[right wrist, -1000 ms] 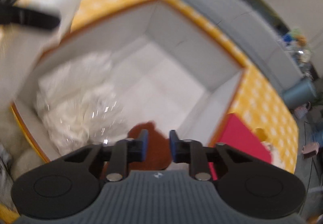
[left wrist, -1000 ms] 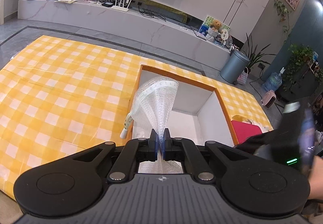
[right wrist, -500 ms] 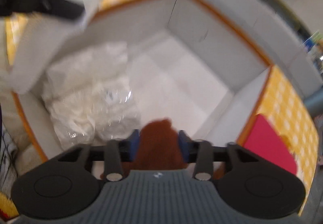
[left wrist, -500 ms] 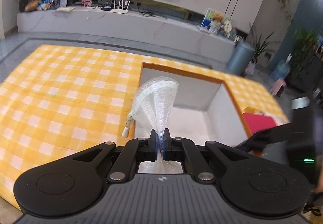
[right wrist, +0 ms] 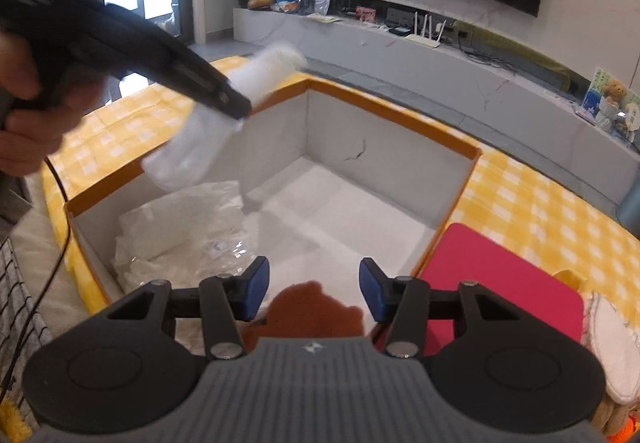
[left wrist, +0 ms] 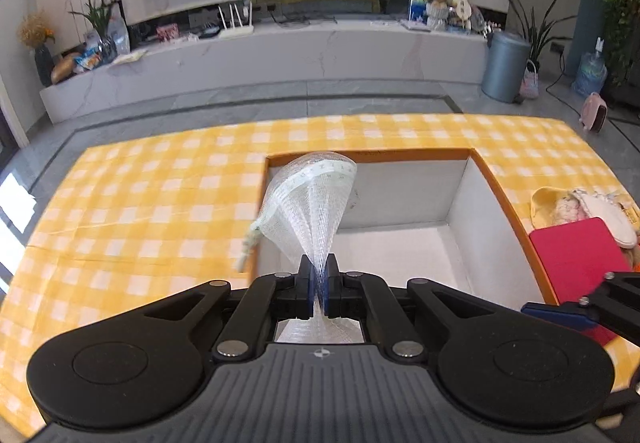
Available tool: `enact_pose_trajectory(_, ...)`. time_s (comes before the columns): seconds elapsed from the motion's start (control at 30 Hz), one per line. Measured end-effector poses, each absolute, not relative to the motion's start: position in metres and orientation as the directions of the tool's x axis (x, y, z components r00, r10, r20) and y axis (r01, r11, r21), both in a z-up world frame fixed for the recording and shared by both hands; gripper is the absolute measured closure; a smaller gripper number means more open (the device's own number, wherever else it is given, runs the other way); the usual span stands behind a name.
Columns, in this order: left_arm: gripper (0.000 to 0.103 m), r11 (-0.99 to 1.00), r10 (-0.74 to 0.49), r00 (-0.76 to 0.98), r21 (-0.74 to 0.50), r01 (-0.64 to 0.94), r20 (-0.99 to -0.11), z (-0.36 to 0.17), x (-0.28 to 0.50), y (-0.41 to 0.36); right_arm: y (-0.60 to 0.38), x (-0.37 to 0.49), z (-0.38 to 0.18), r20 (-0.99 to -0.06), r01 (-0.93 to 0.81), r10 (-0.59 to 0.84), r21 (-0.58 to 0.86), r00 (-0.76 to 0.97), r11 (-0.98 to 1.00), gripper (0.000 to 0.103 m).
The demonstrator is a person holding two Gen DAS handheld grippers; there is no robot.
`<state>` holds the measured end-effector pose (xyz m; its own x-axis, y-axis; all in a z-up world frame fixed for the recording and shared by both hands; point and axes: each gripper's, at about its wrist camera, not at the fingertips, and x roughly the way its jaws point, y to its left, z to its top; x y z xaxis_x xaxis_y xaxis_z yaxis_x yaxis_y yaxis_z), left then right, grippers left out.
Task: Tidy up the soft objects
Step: 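Open the left gripper to drop the mesh bag into the bin, then move both open grippers back over the pile of soft toys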
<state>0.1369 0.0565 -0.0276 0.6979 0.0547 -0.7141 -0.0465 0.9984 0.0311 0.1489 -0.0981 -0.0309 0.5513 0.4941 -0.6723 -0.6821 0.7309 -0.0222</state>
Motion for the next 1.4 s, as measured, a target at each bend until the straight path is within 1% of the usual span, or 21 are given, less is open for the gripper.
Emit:
enact_pose_trajectory(0.2,0.099,0.999,0.044,0.699,0.042,-0.019,-0.714,-0.045,0.159,0.05,-0.098,0.156,-0.04,-0.662,-0.683,0.508,-0.009,0.551,0.73,0.055)
enact_pose_trajectory(0.33,0.099,0.993,0.108,0.689,0.107,-0.045,-0.716,-0.059,0.167,0.049,-0.097,0.158,-0.041,-0.661,-0.681,0.515,0.007,0.546,0.732,0.056)
enact_pose_trajectory(0.37,0.097,0.991,0.126,0.687,0.124,-0.053,-0.716,-0.063,0.168,0.049,-0.096,0.159,-0.042,-0.659,-0.681,0.516,0.008,0.547,0.732,0.056)
enact_pose_trajectory(0.43,0.083,0.986,0.155,0.696,0.151,-0.068,-0.701,-0.067,0.168,0.049,-0.094,0.161,-0.044,-0.653,-0.675,0.515,0.009,0.555,0.738,0.057)
enact_pose_trajectory(0.47,0.059,0.986,0.159,0.703,0.154,-0.071,-0.693,-0.068,0.168,0.05,-0.094,0.162,-0.044,-0.653,-0.675,0.519,0.015,0.552,0.738,0.057)
enact_pose_trajectory(0.5,0.03,0.986,0.16,0.706,0.151,-0.076,-0.69,-0.069,0.166,0.051,-0.093,0.162,-0.044,-0.653,-0.677,0.522,0.02,0.548,0.736,0.057)
enact_pose_trajectory(0.57,0.026,0.993,0.114,0.713,0.085,-0.076,-0.692,-0.065,0.161,0.056,-0.092,0.16,-0.045,-0.651,-0.682,0.525,0.016,0.548,0.731,0.057)
enact_pose_trajectory(0.63,0.025,0.994,0.096,0.723,0.025,-0.109,-0.684,-0.059,0.157,0.061,-0.091,0.16,-0.045,-0.652,-0.678,0.524,0.021,0.548,0.735,0.058)
enact_pose_trajectory(0.7,0.016,0.989,0.115,0.744,0.003,-0.151,-0.658,-0.051,0.152,0.064,-0.09,0.159,-0.045,-0.655,-0.677,0.52,0.018,0.548,0.736,0.058)
enact_pose_trajectory(0.8,0.016,0.989,0.122,0.767,0.013,-0.147,-0.63,-0.041,0.147,0.064,-0.09,0.158,-0.045,-0.657,-0.676,0.518,0.017,0.548,0.737,0.058)
enact_pose_trajectory(0.93,0.016,0.988,0.155,0.791,0.083,-0.131,-0.592,-0.031,0.141,0.052,-0.093,0.159,-0.042,-0.646,-0.653,0.525,0.055,0.553,0.755,0.058)
enact_pose_trajectory(1.0,0.016,0.983,0.184,0.794,0.11,-0.148,-0.58,-0.027,0.14,0.05,-0.093,0.159,-0.04,-0.641,-0.641,0.519,0.055,0.565,0.765,0.058)
enact_pose_trajectory(1.07,0.016,0.979,0.203,0.804,0.106,-0.173,-0.559,-0.02,0.135,0.049,-0.094,0.158,-0.036,-0.625,-0.634,0.521,0.054,0.582,0.772,0.058)
enact_pose_trajectory(1.17,0.016,0.981,0.192,0.823,0.084,-0.174,-0.535,-0.009,0.127,0.05,-0.1,0.154,-0.029,-0.583,-0.604,0.516,0.054,0.627,0.795,0.058)
enact_pose_trajectory(1.3,0.016,0.979,0.198,0.839,0.071,-0.188,-0.506,0.004,0.113,0.051,-0.105,0.147,-0.014,-0.559,-0.573,0.485,0.02,0.673,0.819,0.057)
enact_pose_trajectory(1.4,0.016,0.984,0.177,0.849,0.062,-0.168,-0.498,0.016,0.105,0.048,-0.114,0.139,-0.002,-0.532,-0.555,0.476,0.013,0.7,0.832,0.056)
